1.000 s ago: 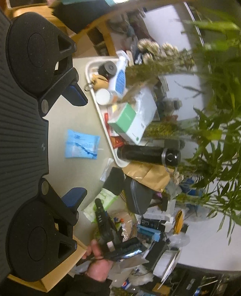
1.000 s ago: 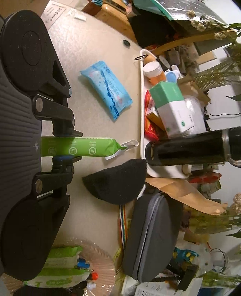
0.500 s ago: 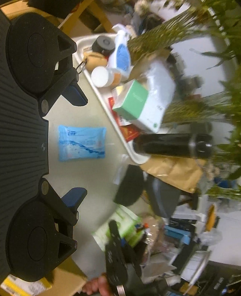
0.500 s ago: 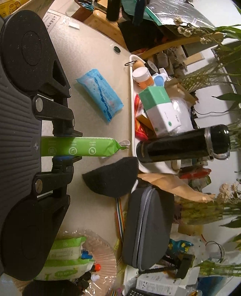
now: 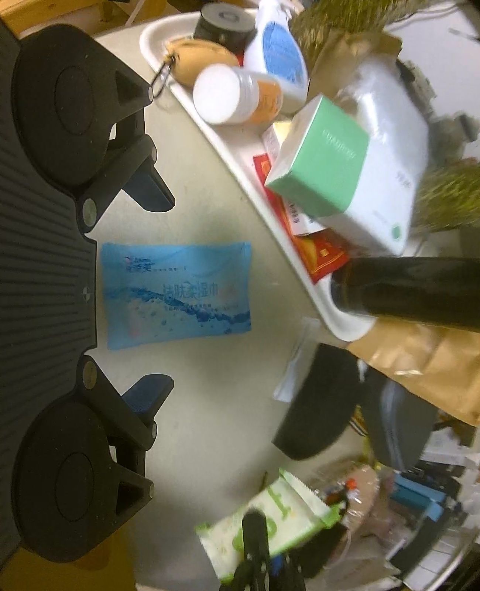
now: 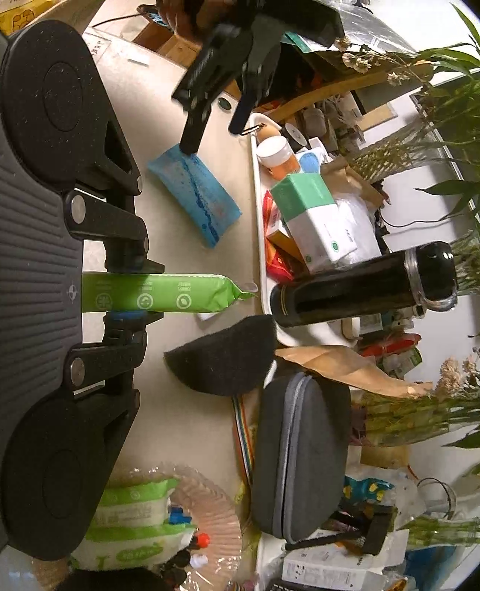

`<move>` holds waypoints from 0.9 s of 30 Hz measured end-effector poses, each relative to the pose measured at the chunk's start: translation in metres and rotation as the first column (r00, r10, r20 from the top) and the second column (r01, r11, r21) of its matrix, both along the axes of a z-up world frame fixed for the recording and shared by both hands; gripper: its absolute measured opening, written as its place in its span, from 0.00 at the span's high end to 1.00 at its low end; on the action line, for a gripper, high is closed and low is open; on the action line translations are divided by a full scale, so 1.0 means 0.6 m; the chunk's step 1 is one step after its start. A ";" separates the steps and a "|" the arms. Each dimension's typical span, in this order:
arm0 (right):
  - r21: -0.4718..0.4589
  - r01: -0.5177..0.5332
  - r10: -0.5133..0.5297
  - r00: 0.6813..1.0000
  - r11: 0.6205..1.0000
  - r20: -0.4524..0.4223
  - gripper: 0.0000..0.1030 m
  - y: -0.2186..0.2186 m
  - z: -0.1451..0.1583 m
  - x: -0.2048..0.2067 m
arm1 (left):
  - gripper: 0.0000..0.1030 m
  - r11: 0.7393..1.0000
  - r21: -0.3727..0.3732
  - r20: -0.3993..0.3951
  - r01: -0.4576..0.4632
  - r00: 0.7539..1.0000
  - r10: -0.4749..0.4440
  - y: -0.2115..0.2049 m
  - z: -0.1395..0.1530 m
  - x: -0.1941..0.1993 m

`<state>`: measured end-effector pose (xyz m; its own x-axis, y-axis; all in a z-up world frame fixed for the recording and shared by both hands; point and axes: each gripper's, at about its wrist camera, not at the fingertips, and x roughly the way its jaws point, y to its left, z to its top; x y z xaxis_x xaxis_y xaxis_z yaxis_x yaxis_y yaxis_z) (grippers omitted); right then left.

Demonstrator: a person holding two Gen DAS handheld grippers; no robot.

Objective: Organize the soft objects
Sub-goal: 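Grasp the blue pack with the left tool while the right tool holds the green pack, then drop the blue pack into the box with the left tool while the right tool waits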

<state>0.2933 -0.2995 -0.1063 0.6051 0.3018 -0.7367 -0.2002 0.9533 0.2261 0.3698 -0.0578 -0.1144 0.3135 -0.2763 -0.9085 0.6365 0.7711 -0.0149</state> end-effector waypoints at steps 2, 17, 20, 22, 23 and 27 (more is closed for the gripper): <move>-0.004 -0.004 0.004 1.000 1.000 0.000 0.80 0.002 0.000 0.001 | 0.06 1.000 0.000 -0.020 0.006 1.000 -0.006 -0.006 -0.015 0.009; 0.005 -0.006 0.006 1.000 1.000 0.014 0.80 -0.001 0.004 0.003 | 0.38 0.997 0.070 -0.002 0.033 0.999 -0.033 -0.025 -0.072 0.011; 0.006 -0.013 0.013 1.000 1.000 0.023 0.80 0.000 0.008 0.001 | 0.38 0.998 0.061 0.005 0.020 1.000 -0.020 -0.016 -0.064 0.008; -0.007 -0.012 0.012 0.999 1.000 0.034 0.80 -0.001 0.013 -0.001 | 0.38 0.999 0.050 0.016 0.011 1.000 -0.012 -0.009 -0.055 0.006; -0.013 -0.010 0.011 0.999 1.000 0.041 0.80 -0.001 0.016 -0.001 | 0.38 0.999 0.045 0.023 0.008 1.000 -0.009 -0.003 -0.048 0.002; -0.008 -0.009 0.009 0.998 1.000 0.059 0.80 -0.006 0.040 -0.010 | 0.38 0.999 0.030 0.061 -0.010 0.998 0.008 0.015 -0.012 -0.014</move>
